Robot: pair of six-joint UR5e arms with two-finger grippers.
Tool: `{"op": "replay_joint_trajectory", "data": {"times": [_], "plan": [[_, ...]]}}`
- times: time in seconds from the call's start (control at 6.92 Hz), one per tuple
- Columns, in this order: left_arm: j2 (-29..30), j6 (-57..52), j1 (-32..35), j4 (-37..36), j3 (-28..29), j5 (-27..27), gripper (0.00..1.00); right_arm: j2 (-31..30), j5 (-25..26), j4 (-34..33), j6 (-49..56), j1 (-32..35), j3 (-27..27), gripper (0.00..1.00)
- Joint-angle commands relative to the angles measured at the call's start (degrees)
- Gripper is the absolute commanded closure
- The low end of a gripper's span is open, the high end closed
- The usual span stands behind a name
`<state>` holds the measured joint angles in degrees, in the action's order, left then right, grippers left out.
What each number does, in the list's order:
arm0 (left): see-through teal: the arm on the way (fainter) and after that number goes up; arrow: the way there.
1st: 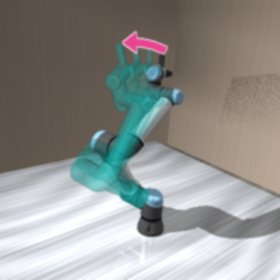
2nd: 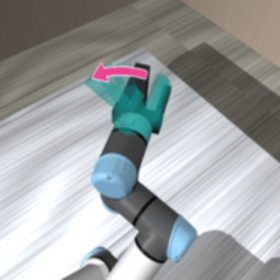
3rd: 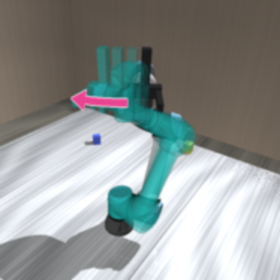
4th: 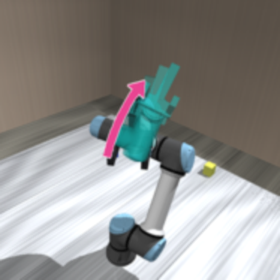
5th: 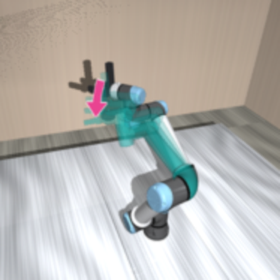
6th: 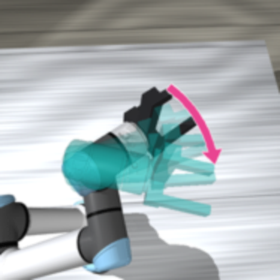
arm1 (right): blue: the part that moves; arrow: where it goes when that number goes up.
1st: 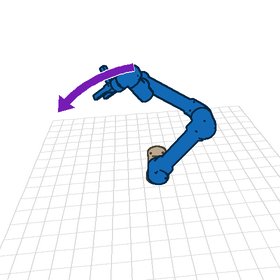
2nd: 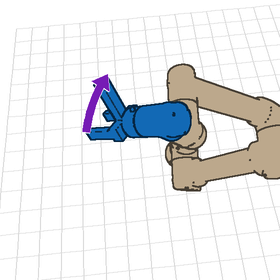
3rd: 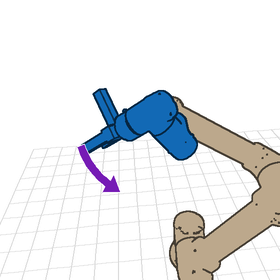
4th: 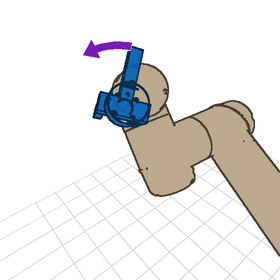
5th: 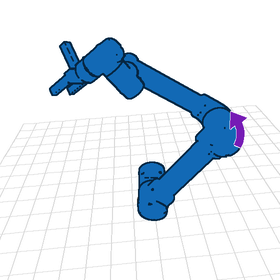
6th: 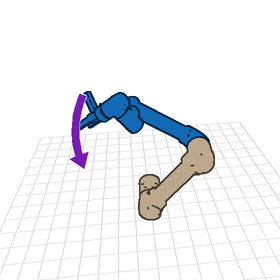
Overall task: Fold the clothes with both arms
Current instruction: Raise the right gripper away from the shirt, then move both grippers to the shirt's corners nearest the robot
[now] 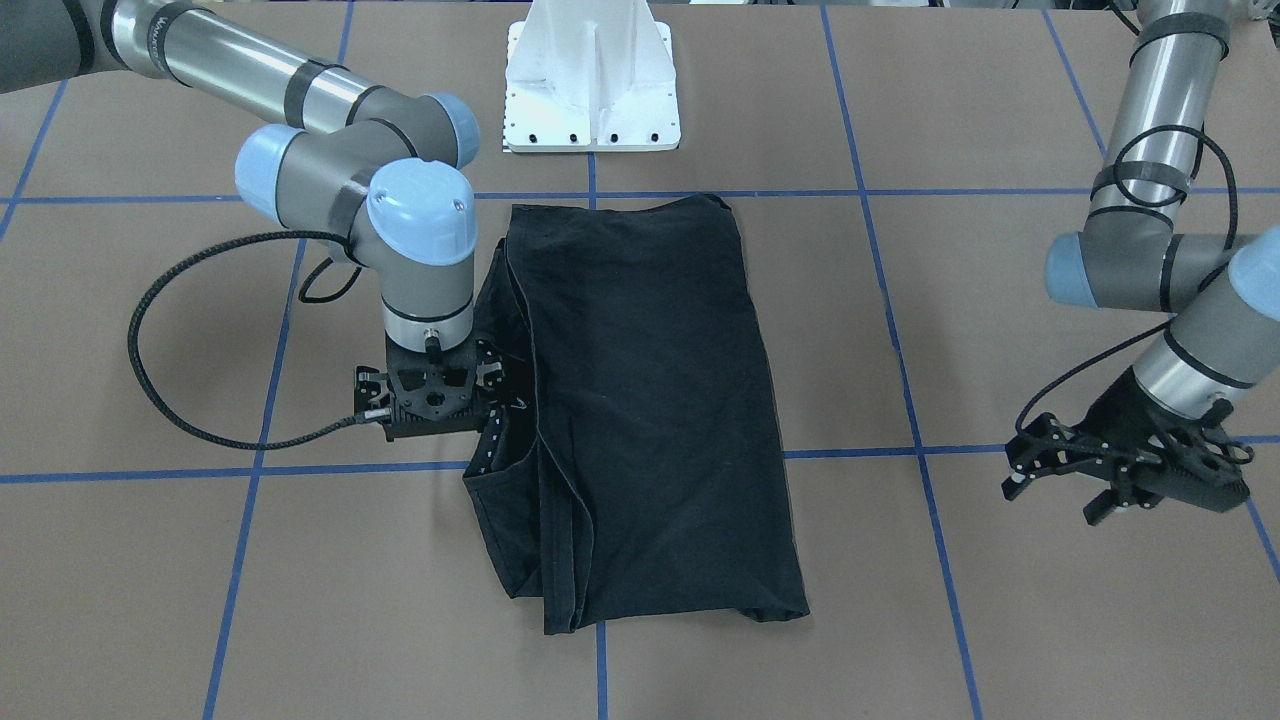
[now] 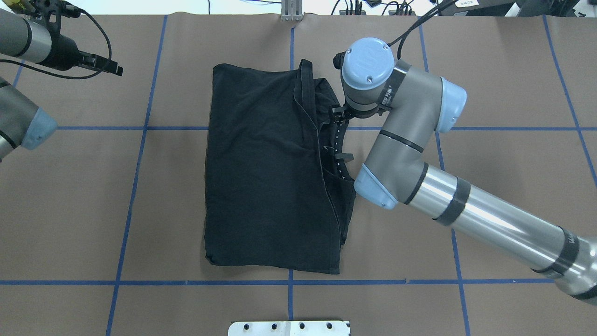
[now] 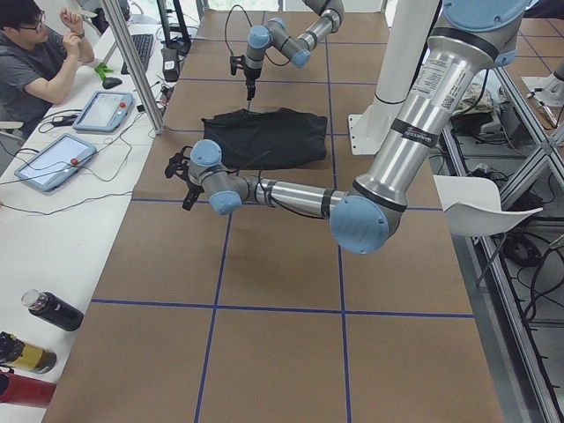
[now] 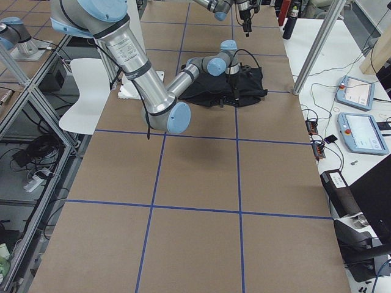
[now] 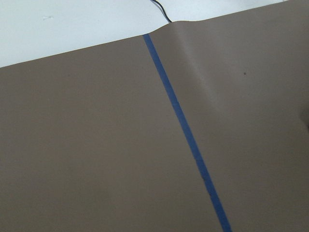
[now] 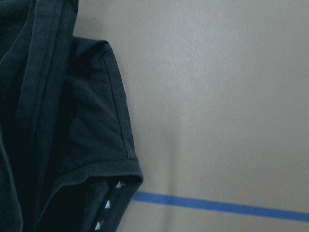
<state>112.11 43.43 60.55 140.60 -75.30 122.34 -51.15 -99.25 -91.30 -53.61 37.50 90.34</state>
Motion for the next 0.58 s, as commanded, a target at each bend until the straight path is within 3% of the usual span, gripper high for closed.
{"op": "replay_joint_trajectory", "data": {"times": [0.0,0.29,0.43], "plan": [[-6.88,13.90,-8.21,0.63,-12.10,-2.18,0.00,-9.54,0.45,0.16,-11.46,-5.91,14.19,0.00],[-14.00,25.41,-19.27,0.99,-22.73,-9.11,0.00,-16.67,5.97,0.68,-20.87,-13.46,23.43,0.00],[-17.07,31.91,-24.72,1.42,-27.48,-12.53,0.00,-20.44,7.65,6.69,-24.92,-16.03,24.61,0.00]]}}
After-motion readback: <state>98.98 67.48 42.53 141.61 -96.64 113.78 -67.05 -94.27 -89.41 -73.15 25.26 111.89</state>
